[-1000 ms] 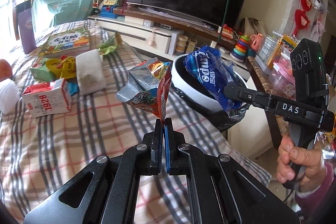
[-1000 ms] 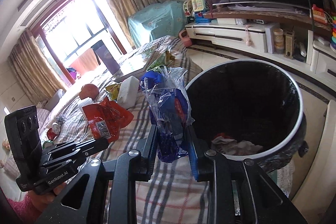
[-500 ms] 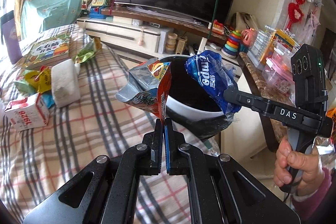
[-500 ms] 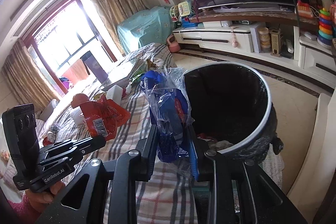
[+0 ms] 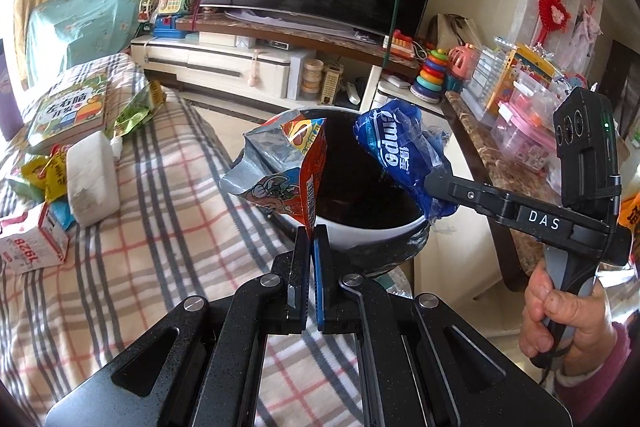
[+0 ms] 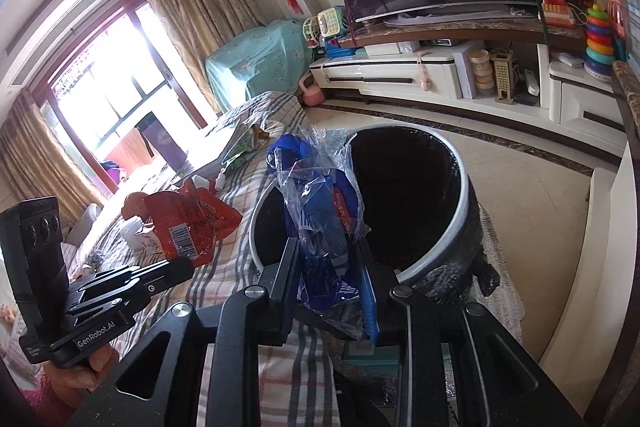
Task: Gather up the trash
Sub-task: 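Carry the wrapper and blue bag with both tools over the black bin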
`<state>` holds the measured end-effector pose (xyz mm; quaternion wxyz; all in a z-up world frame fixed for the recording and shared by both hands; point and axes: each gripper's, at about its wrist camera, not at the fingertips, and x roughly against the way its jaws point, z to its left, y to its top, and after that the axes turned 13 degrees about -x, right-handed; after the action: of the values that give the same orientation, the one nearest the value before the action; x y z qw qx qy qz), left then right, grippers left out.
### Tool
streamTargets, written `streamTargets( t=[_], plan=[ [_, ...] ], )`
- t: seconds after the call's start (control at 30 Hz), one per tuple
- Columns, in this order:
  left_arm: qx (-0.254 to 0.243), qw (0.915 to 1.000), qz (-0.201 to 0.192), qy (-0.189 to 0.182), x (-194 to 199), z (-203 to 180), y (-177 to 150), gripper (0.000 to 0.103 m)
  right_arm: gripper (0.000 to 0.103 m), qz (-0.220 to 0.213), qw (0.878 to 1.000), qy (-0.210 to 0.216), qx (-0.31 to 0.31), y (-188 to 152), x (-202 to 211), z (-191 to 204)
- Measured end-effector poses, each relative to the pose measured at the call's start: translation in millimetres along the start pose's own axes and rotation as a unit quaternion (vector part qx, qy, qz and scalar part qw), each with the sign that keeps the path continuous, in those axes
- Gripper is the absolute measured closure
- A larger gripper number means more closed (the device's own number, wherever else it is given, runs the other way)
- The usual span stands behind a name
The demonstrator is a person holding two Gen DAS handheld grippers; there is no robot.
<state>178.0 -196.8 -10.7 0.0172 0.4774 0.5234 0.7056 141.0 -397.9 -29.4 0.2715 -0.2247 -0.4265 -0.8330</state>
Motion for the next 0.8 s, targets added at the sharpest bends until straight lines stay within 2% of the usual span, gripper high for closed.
streamTargets(
  t=[0.8],
  plan=[
    [-0.008,0.9995,0.016,-0.027,-32.5,-10.1,26.7,0.101,0.076,-0.004,1.000,-0.022,-0.009,20.5,-3.5,-17.7]
  ],
)
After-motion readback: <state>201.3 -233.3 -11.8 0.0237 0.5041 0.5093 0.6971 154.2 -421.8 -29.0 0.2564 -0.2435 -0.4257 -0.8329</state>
